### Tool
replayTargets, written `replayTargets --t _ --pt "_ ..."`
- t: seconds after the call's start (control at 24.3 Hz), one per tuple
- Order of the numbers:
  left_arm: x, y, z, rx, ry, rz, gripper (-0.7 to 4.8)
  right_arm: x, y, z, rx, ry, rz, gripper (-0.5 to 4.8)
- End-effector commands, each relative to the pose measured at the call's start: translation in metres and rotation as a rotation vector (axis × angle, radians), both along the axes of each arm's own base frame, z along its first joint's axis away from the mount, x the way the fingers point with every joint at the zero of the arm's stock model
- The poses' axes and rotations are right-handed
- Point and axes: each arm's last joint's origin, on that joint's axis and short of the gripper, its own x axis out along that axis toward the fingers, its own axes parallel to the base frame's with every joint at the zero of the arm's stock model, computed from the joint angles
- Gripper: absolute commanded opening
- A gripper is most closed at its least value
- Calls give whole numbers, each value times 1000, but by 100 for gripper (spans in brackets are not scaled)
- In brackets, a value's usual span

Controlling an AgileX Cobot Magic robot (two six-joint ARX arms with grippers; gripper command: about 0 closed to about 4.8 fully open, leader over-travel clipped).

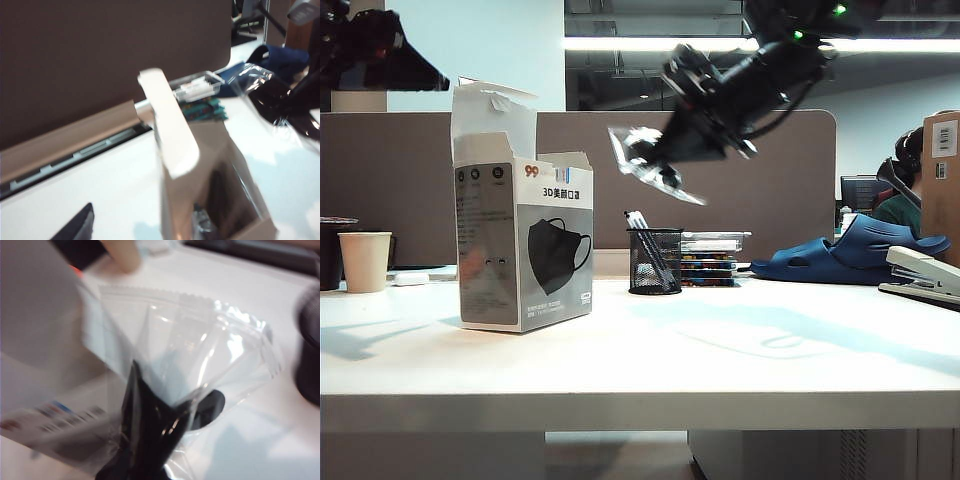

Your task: Put the mask into the mask box.

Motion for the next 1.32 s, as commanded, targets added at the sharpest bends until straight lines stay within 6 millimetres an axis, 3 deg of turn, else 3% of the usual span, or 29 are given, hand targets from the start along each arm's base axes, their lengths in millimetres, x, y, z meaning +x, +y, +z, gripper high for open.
replayTargets --t 0.04,0.45,0.49,0.66,0.99,1.32 --pt "6 -2 4 -6 -19 -13 237 -3 14 15 74 -98 49 8" --pt "24 -12 -4 -8 2 -84 234 -8 35 27 161 -174 60 8" --pt "24 -12 -5 -7 4 -83 215 -8 35 27 165 -177 61 8" --pt "27 -13 -8 -7 3 -84 -7 -10 41 32 190 -224 71 8" --pt "30 -14 -10 -10 -11 -123 -6 -19 69 38 239 -350 60 -1" --pt "29 -15 -10 -84 40 -149 -6 -17 105 5 266 -413 71 -1"
